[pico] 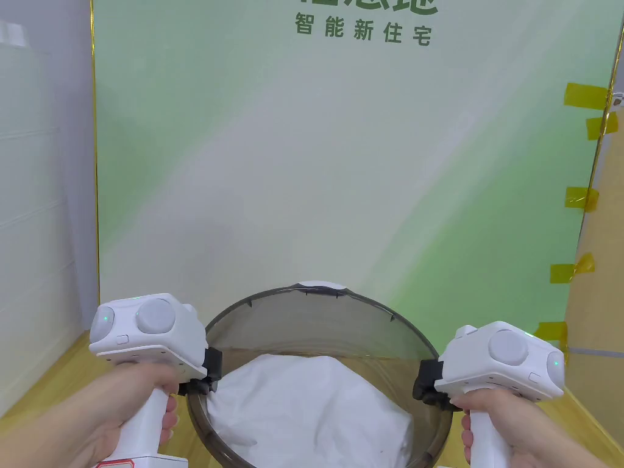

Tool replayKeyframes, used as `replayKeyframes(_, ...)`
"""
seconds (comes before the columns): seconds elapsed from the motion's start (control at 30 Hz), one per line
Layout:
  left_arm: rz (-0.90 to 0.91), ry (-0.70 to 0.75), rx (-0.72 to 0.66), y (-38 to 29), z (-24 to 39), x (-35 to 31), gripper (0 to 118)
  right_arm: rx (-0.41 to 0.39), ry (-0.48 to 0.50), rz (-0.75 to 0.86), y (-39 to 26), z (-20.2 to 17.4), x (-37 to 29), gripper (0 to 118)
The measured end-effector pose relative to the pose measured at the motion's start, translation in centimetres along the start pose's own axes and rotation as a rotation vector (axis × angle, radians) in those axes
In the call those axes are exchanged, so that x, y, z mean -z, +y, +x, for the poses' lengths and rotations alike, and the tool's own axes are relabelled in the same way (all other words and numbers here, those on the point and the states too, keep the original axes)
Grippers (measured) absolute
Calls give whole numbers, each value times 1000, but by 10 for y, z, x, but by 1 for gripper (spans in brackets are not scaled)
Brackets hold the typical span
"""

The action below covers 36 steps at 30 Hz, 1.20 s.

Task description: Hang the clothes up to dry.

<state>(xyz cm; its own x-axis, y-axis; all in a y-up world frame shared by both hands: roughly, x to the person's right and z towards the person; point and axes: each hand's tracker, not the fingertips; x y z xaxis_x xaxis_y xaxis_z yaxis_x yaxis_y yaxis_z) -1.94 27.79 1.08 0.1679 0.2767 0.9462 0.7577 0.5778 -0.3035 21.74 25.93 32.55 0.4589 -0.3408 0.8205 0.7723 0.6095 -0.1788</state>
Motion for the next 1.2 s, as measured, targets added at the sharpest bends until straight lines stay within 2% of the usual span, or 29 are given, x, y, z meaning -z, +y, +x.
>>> replayKeyframes(0.33, 0, 0, -9, 16, -5, 8, 15, 11, 3, -1, 16, 1, 10, 12)
replayKeyframes(0.9, -102, 32, -37, 50, -46, 98, 15, 28, -55, -127, 44, 22, 115, 12)
replayKeyframes(1.2, -169, 53, -77, 47, -61, 120, 14, 22, -62, -164, 40, 27, 135, 12)
